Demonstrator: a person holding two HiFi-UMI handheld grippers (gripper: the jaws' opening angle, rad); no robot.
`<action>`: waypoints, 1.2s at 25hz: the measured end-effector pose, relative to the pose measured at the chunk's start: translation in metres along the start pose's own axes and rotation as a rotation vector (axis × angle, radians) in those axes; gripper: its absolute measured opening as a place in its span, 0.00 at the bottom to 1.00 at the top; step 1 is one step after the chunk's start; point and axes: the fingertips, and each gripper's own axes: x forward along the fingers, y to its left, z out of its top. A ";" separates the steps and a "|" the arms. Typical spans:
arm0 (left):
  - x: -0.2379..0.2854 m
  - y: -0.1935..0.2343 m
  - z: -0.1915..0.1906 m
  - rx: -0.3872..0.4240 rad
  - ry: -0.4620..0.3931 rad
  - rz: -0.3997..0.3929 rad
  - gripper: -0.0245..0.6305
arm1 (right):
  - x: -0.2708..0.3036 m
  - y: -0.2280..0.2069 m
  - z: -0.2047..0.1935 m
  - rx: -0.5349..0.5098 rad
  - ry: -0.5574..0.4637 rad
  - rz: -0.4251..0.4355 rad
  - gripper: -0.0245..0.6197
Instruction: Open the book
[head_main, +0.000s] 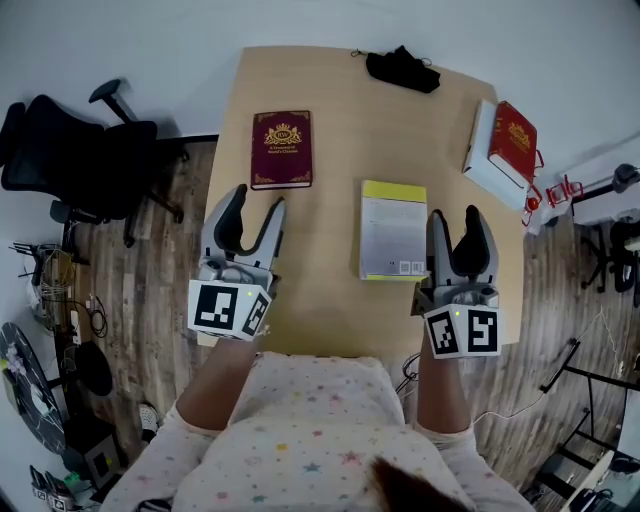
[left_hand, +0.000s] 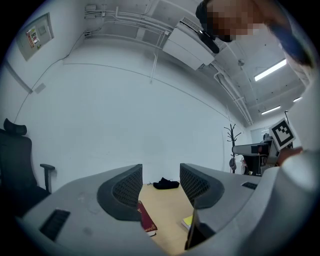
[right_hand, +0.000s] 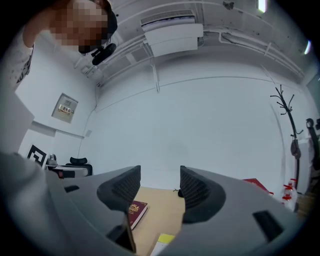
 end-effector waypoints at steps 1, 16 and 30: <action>0.003 -0.001 -0.001 -0.001 0.000 0.002 0.36 | 0.002 0.000 -0.003 0.005 0.006 0.008 0.40; 0.023 -0.002 -0.044 -0.021 0.047 0.026 0.38 | 0.023 -0.003 -0.066 0.057 0.130 0.042 0.35; 0.022 0.001 -0.091 -0.044 0.136 0.043 0.41 | 0.038 -0.001 -0.138 0.104 0.278 0.035 0.33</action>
